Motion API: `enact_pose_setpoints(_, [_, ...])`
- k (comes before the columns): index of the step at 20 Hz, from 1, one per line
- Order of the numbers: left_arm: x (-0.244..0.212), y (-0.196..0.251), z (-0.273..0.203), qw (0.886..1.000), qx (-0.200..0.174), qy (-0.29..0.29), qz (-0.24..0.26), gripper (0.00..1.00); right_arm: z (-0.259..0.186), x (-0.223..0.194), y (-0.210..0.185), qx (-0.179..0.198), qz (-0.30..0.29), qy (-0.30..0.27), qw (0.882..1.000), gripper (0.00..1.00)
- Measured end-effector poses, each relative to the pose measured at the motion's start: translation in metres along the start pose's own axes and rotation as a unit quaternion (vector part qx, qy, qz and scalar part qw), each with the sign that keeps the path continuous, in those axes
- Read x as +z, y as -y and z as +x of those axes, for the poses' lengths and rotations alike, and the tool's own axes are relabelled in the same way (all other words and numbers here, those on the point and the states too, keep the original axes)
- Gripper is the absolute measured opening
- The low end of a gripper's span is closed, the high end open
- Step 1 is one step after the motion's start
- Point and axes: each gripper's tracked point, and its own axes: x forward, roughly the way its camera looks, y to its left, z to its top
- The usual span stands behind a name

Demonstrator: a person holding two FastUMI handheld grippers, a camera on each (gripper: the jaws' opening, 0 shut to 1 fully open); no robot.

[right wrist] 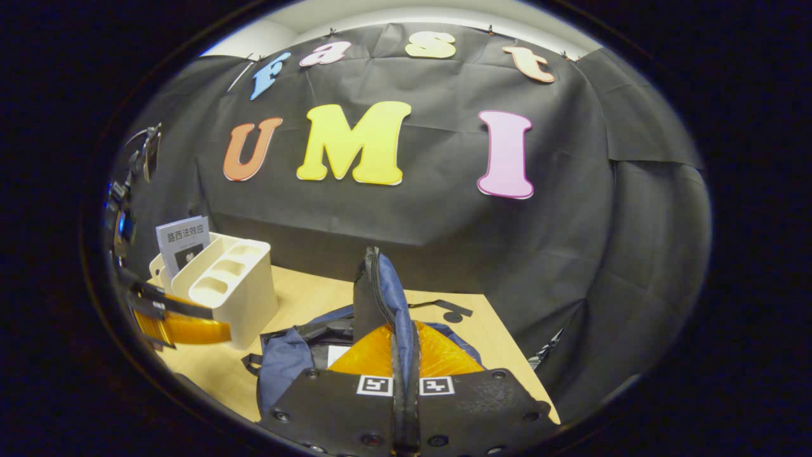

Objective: Open the schoolbag, grab two books from the bookshelf and put them into the schoolbag.

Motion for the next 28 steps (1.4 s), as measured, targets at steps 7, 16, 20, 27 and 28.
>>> enact_pose_setpoints(7, [0.067, -0.131, -0.088, 0.987, 0.138, 0.078, 0.029, 0.98, -0.002, -0.005, -0.008, 0.017, -0.044, -0.001, 0.999, 0.01])
enact_pose_setpoints(16, [0.144, -0.265, -0.132, 0.971, 0.218, 0.092, -0.002, 0.97, -0.001, -0.011, -0.026, 0.024, -0.050, -0.003, 0.998, 0.00])
enact_pose_setpoints(20, [0.157, -0.300, -0.113, 0.968, 0.243, 0.057, 0.017, 0.97, 0.000, -0.013, -0.029, 0.025, -0.050, -0.005, 0.998, 0.00])
enact_pose_setpoints(27, [0.145, -0.325, -0.053, 0.974, 0.220, -0.060, 0.012, 0.97, -0.007, -0.018, -0.034, 0.021, -0.056, 0.000, 0.998, 0.00])
enact_pose_setpoints(28, [0.144, -0.330, -0.041, 0.972, 0.225, -0.066, 0.024, 0.97, -0.008, -0.020, -0.035, 0.021, -0.056, -0.001, 0.998, 0.00])
